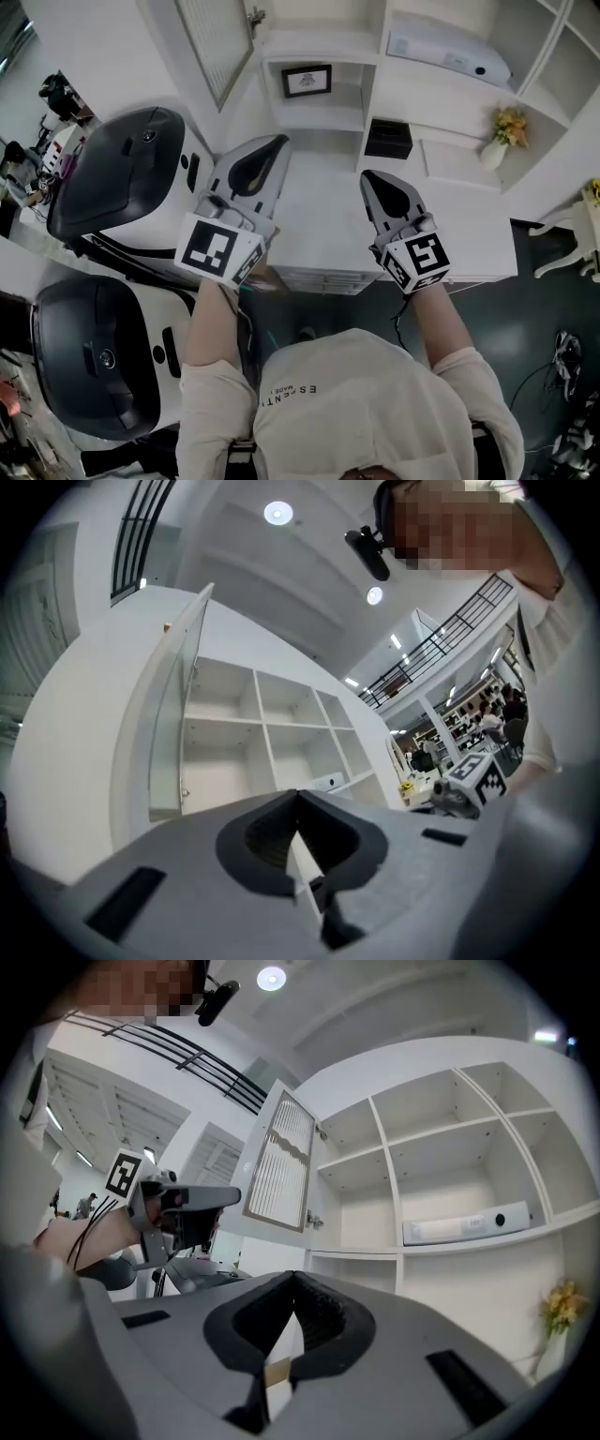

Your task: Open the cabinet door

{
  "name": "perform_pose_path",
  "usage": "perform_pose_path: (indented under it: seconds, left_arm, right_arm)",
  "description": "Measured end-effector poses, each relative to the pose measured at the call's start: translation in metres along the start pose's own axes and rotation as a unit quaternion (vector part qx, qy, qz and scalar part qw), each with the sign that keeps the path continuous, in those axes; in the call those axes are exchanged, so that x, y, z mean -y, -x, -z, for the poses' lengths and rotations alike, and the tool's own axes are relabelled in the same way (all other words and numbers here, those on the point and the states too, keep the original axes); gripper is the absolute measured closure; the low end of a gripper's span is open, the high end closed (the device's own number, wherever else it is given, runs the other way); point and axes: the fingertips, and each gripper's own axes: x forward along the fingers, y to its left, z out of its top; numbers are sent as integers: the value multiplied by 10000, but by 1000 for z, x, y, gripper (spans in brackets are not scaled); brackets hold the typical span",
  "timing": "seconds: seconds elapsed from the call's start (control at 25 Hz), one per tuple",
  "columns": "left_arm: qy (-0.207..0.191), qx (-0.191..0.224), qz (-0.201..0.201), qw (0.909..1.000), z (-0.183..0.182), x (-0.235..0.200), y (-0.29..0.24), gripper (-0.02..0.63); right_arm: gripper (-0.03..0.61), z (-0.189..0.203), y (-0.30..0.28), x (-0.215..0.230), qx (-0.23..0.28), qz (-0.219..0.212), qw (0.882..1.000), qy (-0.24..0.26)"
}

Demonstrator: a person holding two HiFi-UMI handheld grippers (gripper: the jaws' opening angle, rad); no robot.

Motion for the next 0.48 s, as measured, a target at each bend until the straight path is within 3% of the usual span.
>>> perform_pose_path:
  seconds: [0.32, 0.48]
  left_arm:
    - [787, -640, 11, 9948, 86, 37, 1, 611]
    - [940, -920, 14, 9913, 116, 50, 5, 611]
  right_arm:
    - [565, 20, 15, 17, -71, 64, 9999, 68]
    - [565, 27, 19, 23, -123, 74, 9999, -10]
